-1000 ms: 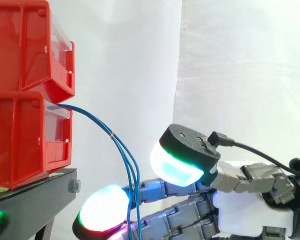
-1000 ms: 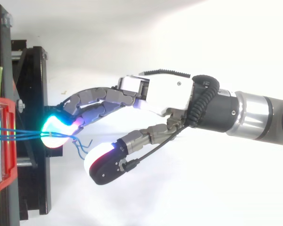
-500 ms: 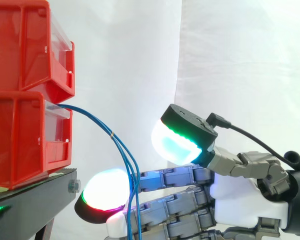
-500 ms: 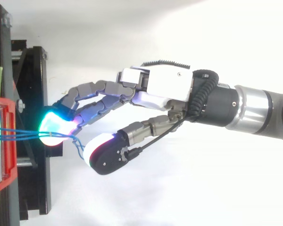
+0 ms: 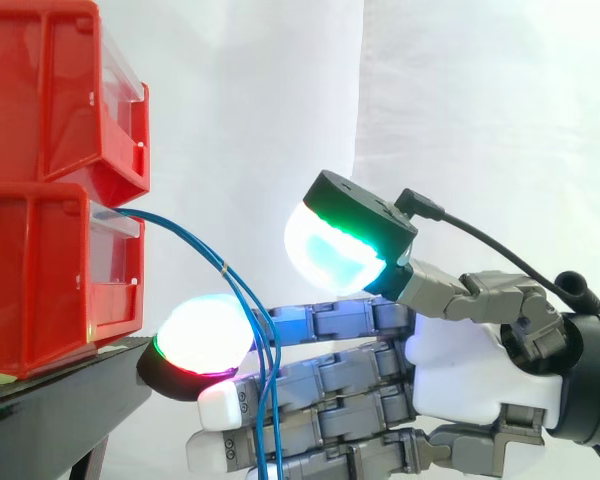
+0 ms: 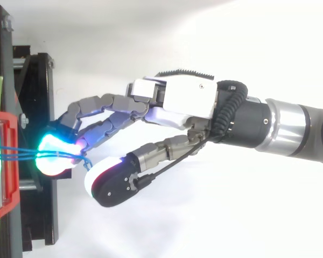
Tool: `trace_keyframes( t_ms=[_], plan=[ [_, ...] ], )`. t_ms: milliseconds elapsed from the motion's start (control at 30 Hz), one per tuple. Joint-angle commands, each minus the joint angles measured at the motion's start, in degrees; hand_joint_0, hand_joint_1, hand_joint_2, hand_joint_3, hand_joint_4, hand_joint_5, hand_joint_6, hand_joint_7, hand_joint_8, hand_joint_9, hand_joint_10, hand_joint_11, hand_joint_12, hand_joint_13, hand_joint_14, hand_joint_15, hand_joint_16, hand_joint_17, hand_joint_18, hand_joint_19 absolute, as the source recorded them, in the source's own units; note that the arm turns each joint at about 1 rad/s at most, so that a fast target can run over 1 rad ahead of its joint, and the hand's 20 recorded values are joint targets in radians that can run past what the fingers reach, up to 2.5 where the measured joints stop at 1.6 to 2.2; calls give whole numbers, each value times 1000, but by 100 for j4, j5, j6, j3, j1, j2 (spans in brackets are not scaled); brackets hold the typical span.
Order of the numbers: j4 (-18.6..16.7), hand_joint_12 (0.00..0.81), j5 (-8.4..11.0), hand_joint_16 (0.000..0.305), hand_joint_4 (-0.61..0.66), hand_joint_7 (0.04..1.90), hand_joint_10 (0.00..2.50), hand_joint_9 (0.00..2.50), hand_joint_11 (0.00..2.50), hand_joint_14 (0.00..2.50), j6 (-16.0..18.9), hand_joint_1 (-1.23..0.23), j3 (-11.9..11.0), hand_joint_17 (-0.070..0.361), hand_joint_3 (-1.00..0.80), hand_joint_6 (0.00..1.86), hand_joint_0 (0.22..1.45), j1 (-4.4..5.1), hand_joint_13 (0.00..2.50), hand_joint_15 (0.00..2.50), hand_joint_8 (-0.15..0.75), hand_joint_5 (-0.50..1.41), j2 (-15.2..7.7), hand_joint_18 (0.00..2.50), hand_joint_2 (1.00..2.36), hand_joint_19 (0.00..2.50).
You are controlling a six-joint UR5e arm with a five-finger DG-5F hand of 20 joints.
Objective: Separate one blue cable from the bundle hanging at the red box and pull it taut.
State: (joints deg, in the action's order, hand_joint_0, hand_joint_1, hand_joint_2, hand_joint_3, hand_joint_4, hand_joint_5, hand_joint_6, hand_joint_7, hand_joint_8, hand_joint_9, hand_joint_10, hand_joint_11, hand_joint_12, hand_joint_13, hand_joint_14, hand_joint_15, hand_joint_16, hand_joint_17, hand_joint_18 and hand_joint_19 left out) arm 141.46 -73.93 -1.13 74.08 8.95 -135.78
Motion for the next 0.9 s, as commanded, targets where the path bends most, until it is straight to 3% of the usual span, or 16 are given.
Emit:
trace_keyframes(
  t_ms=[0,133,567,867],
  plan=[
    [-49,244,10,23,291,999,9,698,294,7,-45,-579,-7,52,-421,504,671,28,642,206,320,-150,-1,727,1007,155],
    [-216,244,10,23,294,1007,9,712,304,9,-177,-571,1,51,-421,504,674,37,649,211,315,-147,-1,732,1008,168],
    [-277,245,-16,23,295,1016,10,778,333,8,-168,-438,-7,52,-500,504,674,-7,695,239,321,-138,-1,760,1000,184],
    [-251,240,28,23,272,1133,13,820,368,10,-229,-567,1,51,-373,504,717,37,749,265,321,-128,-1,795,1013,189]
  ],
)
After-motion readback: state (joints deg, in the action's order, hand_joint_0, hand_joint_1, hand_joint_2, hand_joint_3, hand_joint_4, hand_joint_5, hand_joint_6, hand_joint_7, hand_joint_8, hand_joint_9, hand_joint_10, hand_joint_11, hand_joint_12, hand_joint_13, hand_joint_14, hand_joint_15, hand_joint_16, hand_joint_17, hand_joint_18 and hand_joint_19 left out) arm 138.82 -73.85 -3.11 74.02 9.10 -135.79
